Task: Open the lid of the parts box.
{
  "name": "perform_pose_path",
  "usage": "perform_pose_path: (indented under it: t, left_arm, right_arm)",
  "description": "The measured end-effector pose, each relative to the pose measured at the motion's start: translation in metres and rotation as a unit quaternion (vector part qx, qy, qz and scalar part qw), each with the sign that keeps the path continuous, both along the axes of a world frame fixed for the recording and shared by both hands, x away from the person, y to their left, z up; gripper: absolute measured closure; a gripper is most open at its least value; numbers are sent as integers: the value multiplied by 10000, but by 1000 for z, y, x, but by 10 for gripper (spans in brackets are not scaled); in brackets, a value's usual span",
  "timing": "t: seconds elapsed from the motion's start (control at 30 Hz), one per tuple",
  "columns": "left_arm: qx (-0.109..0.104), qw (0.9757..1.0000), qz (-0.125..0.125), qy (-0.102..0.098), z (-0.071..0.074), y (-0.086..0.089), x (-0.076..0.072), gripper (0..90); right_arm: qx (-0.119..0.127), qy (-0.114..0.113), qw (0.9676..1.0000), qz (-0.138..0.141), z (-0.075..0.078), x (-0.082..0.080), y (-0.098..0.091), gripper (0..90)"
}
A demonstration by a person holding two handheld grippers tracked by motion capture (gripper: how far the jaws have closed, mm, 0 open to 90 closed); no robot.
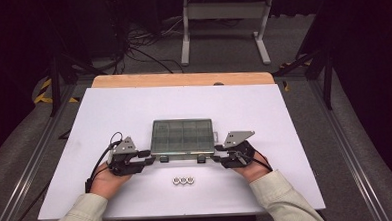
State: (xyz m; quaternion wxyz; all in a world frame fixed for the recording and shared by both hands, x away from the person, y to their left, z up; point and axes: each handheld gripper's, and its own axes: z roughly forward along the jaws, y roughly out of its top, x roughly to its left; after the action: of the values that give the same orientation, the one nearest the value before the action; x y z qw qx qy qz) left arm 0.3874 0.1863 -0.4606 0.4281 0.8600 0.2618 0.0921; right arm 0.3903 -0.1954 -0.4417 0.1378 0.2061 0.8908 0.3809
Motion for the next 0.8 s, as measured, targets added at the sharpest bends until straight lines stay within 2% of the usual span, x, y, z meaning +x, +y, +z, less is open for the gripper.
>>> perform_pose_path:
  t: [0.2,0.37,0.5,0.6,0.8]
  left_arm:
    - [-12,10000,24,-28,1,1,0,636]
    - [-4,10000,-32,27,2,1,-1,635]
    - [62,9999,-73,-65,2,1,-3,622]
    - [-111,9999,-17,-103,4,6,-2,585]
    - [-87,9999,-17,-70,2,5,0,601]
  right_arm:
    - [-13,-27,10000,26,1,-1,0,604]
    - [-10,-28,10000,13,1,-1,0,606]
    - [3,-23,10000,13,1,-1,-1,606]
    - [-9,-16,10000,12,1,-1,-1,606]
    - [-10,-22,10000,11,1,-1,-1,606]
